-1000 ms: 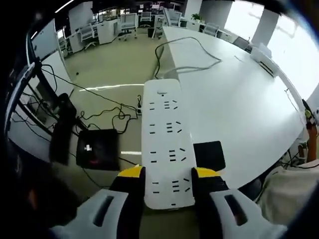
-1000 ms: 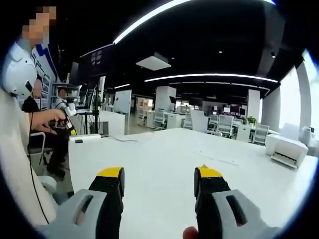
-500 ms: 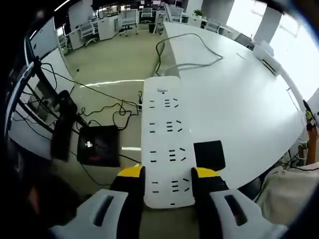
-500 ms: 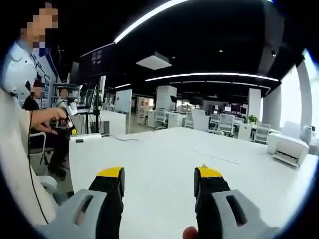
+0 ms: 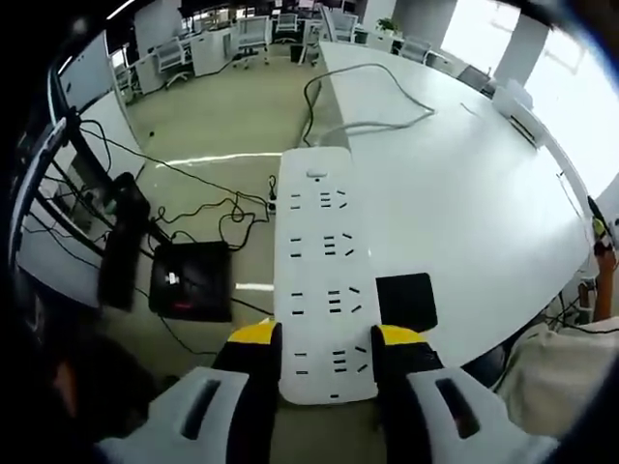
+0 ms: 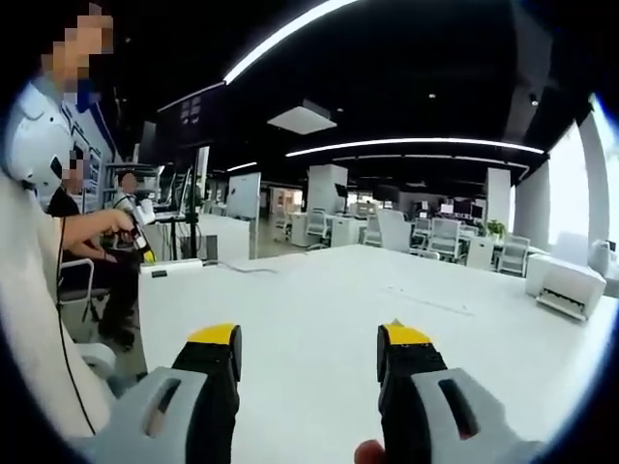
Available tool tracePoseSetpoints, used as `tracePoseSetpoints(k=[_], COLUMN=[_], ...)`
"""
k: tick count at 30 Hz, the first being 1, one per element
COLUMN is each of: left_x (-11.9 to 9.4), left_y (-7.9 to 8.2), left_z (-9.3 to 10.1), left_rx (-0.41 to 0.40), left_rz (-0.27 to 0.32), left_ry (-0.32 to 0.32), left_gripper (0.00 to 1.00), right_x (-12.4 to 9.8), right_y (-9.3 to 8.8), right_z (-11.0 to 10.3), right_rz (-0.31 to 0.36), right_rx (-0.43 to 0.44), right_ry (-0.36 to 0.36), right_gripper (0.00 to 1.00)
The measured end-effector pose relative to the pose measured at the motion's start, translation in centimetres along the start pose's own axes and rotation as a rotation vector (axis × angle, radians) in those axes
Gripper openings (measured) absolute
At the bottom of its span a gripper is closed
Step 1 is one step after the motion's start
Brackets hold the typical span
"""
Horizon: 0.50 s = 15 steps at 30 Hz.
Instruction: Pick up the power strip scattered on the table, fix it on the side mounting bracket of the table, and press the switch
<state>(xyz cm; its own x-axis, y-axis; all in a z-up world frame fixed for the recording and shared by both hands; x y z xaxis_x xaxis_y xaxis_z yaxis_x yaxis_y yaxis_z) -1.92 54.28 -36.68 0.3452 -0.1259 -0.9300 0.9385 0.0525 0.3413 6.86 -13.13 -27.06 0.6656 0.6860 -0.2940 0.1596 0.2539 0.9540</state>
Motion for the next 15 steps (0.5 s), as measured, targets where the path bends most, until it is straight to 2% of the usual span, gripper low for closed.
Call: tracePoseSetpoints(k=[3, 15], left_x=[0.0, 0.0], left_y=[0.0, 0.0], left_z=[0.0, 0.4], left_rx=[0.000, 0.004], left_rz=[-0.004, -0.017], left_ry=[0.002, 0.004], left_gripper=[0.41, 0.41], right_x=[0.3, 1.6], right_y=[-0.2, 0.7], right_z=[-0.5, -0.6], right_rz=[-0.017, -0.002], right_rx=[-0.015, -0.020], right_ry=[0.014, 0.040], right_gripper=[0.53, 0.53])
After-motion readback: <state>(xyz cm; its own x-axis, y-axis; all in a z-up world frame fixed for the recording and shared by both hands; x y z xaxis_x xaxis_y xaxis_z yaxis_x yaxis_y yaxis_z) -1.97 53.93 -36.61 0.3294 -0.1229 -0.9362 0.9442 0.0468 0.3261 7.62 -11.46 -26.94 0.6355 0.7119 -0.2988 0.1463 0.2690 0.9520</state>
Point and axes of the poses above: the point that each gripper's makers call its tool centre point, and the gripper's own axes: x roughly forward along the fingers, z roughly to its right, y roughly out of its top, the point moved 4 cm from there along -x, roughly backward along the fingers, and after that the axes turned 8 degrees about -z, right-handed, at the moved point
